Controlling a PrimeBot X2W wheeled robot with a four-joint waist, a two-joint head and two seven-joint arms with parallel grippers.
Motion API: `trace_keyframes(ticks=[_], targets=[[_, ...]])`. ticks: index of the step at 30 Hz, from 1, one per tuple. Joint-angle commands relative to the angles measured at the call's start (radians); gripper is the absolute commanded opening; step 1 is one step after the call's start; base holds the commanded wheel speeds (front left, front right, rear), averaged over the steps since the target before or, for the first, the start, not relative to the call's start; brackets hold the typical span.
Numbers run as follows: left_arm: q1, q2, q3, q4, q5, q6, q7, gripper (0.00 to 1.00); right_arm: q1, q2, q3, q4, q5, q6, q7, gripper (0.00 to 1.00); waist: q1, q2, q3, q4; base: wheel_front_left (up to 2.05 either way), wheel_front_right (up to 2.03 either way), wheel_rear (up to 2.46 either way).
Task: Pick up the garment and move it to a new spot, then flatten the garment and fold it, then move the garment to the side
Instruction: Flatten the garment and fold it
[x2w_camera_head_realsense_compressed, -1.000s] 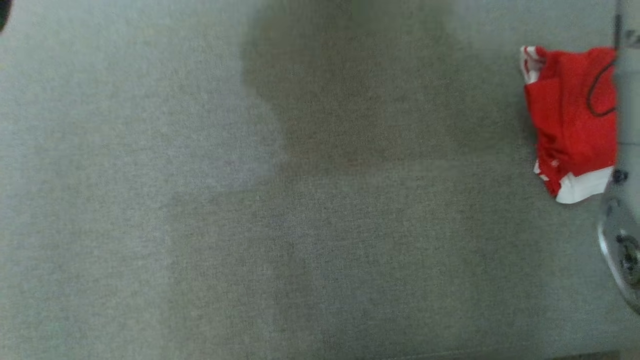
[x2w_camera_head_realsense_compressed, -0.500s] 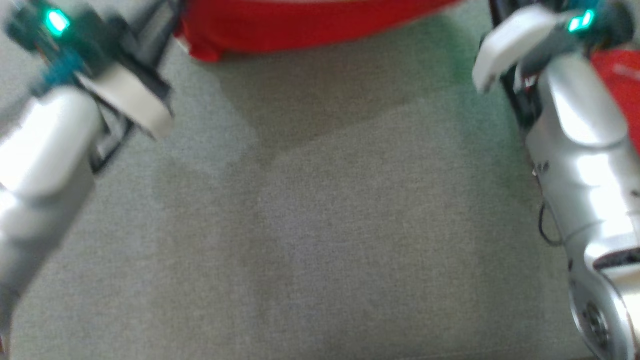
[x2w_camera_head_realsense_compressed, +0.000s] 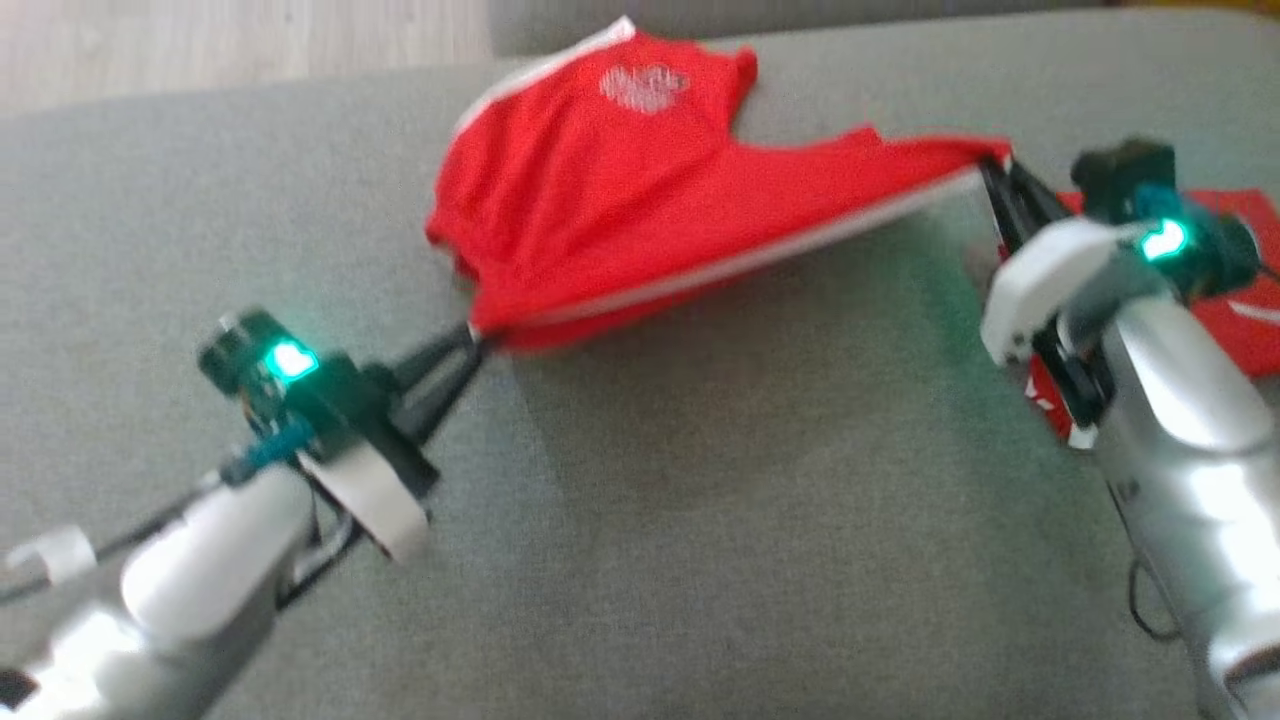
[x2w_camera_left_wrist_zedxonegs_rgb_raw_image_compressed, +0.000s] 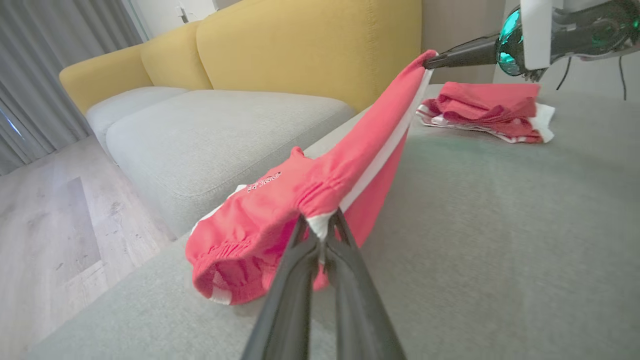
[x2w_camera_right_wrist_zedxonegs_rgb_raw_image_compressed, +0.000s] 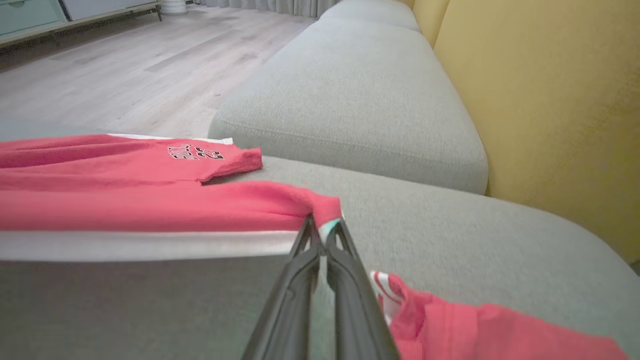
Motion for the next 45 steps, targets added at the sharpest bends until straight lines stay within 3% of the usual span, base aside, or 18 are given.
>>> trace_keyframes(ticks=[1,9,15,20,26,35,45], targets=[[0.001,0.034,0.063,-0.031,0.007,0.007,-0.005,0.00,0.018,-0.033,0.019,-0.058,0.027,-0.001,0.016,0.00,0.0003,-0.0001,-0.045,0.000,0.00,0.00,0.00],[0.187,0.047,0.066,-0.134,0.021,0.046,-0.005,0.00,0.269,-0.153,0.064,-0.283,0.121,-0.001,0.164,0.00,0.0003,-0.0001,-0.172,-0.012,0.00,0.00,0.00],[0.300,0.068,0.033,-0.244,0.019,0.096,0.004,0.00,0.453,-0.219,-0.019,-0.475,0.169,-0.001,0.257,0.00,0.0003,-0.0001,-0.226,-0.009,0.00,0.00,0.00],[0.373,0.078,-0.001,-0.357,0.022,0.140,0.037,0.00,0.613,-0.237,-0.112,-0.661,0.163,-0.001,0.342,0.00,0.0003,-0.0001,-0.238,-0.001,0.00,0.00,0.00],[0.390,0.080,-0.004,-0.416,0.021,0.170,0.056,0.00,0.685,-0.214,-0.197,-0.807,0.131,-0.001,0.415,0.00,0.0003,-0.0001,-0.226,0.012,0.00,0.00,0.00],[0.316,0.076,0.039,-0.408,0.008,0.171,0.063,0.00,0.587,-0.180,-0.223,-0.894,0.056,-0.001,0.477,0.00,0.0003,-0.0001,-0.141,0.064,0.00,0.00,0.00],[0.193,0.034,0.057,-0.312,0.014,0.120,0.059,0.00,0.267,-0.212,-0.070,-0.747,-0.004,-0.001,0.460,0.00,0.0003,-0.0001,-0.012,0.158,0.00,0.00,0.00]])
